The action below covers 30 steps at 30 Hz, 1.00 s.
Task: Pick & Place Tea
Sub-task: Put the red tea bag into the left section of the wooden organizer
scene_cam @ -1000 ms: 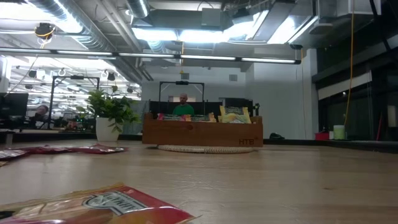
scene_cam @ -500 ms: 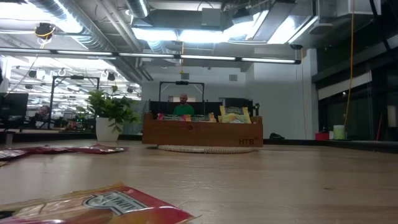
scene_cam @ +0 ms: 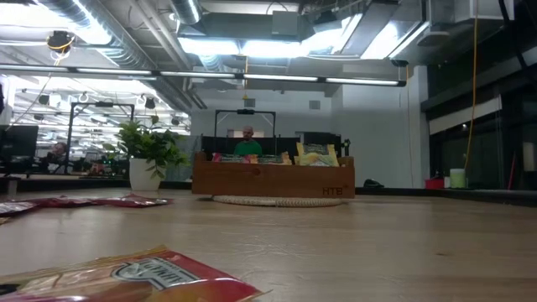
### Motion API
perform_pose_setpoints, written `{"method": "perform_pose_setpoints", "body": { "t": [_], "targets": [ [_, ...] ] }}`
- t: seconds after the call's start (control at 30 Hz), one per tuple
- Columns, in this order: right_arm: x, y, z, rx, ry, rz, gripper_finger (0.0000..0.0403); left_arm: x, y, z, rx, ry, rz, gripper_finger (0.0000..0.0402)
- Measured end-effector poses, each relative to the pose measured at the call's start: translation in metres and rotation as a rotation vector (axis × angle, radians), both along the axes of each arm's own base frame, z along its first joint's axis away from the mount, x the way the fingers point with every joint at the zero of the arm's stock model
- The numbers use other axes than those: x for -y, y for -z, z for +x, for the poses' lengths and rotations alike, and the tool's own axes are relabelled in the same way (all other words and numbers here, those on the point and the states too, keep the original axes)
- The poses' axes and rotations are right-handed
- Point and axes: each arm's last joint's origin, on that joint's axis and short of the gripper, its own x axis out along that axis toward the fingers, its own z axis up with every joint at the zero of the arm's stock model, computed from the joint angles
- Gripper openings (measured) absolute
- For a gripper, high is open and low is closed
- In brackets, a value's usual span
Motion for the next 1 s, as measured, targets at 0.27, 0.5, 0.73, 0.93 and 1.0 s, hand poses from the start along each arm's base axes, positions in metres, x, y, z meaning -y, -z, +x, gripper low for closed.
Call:
{"method": "perform_pose_setpoints", "body": {
  "t": [0.27, 0.5, 0.73, 0.93, 1.0],
  "targets": [
    [0.001, 0.000, 0.000, 0.003, 0.012, -0.016, 0.0009, 0.004, 0.013, 0.016, -0.046, 0.064, 0.022, 0.0150],
    [0.001, 0.000, 0.000, 0.003, 0.015, -0.019, 0.0009, 0.004, 0.011, 0.014, -0.041, 0.079, 0.014, 0.0010],
    [0.001, 0.000, 0.001, 0.008, 0.015, -0.022, 0.0017, 0.005, 0.012, 0.013, -0.057, 0.064, 0.021, 0.0003],
    [0.001, -0.003, -0.001, 0.021, 0.016, -0.010, 0.0073, 0.001, 0.017, 0.009, -0.112, 0.010, 0.076, 0.0002],
    [0.001, -0.005, -0.002, 0.026, 0.014, -0.007, 0.0093, 0.000, 0.018, 0.008, -0.128, -0.007, 0.099, 0.0002]
  ]
}}
